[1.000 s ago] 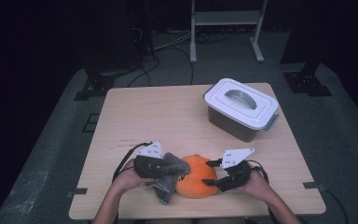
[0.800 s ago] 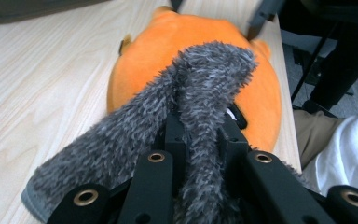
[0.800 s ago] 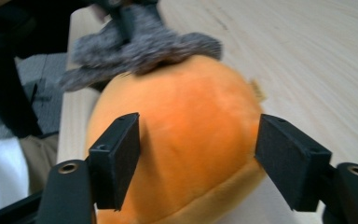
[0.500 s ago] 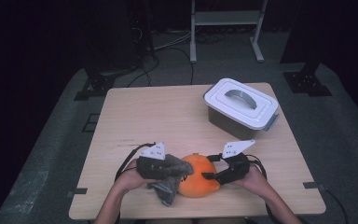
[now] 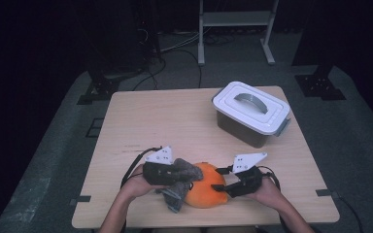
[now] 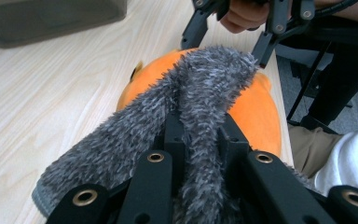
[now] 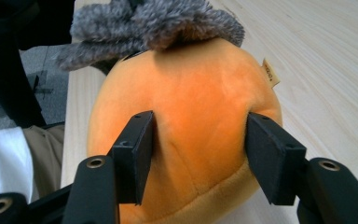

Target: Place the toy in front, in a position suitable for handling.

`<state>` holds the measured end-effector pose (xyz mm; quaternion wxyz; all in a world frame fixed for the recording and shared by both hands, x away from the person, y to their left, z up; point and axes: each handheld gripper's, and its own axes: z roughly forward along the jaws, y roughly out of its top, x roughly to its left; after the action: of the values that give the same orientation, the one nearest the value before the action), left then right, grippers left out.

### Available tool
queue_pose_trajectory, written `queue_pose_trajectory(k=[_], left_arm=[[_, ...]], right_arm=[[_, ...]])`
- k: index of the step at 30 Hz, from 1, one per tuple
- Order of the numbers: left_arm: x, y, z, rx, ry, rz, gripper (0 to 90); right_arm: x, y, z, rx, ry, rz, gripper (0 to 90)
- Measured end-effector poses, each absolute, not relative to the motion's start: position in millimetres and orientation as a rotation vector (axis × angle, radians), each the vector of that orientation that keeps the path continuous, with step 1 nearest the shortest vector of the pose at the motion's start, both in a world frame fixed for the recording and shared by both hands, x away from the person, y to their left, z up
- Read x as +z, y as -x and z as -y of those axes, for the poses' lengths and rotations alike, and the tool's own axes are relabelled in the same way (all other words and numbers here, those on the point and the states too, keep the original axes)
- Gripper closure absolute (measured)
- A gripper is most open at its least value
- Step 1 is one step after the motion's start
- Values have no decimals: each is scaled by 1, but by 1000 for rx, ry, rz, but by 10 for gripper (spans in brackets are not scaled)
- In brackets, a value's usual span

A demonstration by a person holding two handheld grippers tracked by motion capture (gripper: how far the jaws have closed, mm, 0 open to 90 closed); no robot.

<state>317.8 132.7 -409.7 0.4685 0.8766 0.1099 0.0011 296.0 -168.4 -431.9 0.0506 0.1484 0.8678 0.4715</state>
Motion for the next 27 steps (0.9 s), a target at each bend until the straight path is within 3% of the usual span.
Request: queue_pose_trajectory(k=[6,11,27], left_arm=[[-414,-320,-139,9,-2154,-306,777],[-415,-320,-137,10,-2158,-296,777],[-416,-319,-136,-19,-2159,-269,775]], right_arm=[[-432,-293,171,1433,-452,-2648,419],[-429,-299,171,1463,-493,-2635,292],[-431,-318,178,1492,-581,-2664,184]])
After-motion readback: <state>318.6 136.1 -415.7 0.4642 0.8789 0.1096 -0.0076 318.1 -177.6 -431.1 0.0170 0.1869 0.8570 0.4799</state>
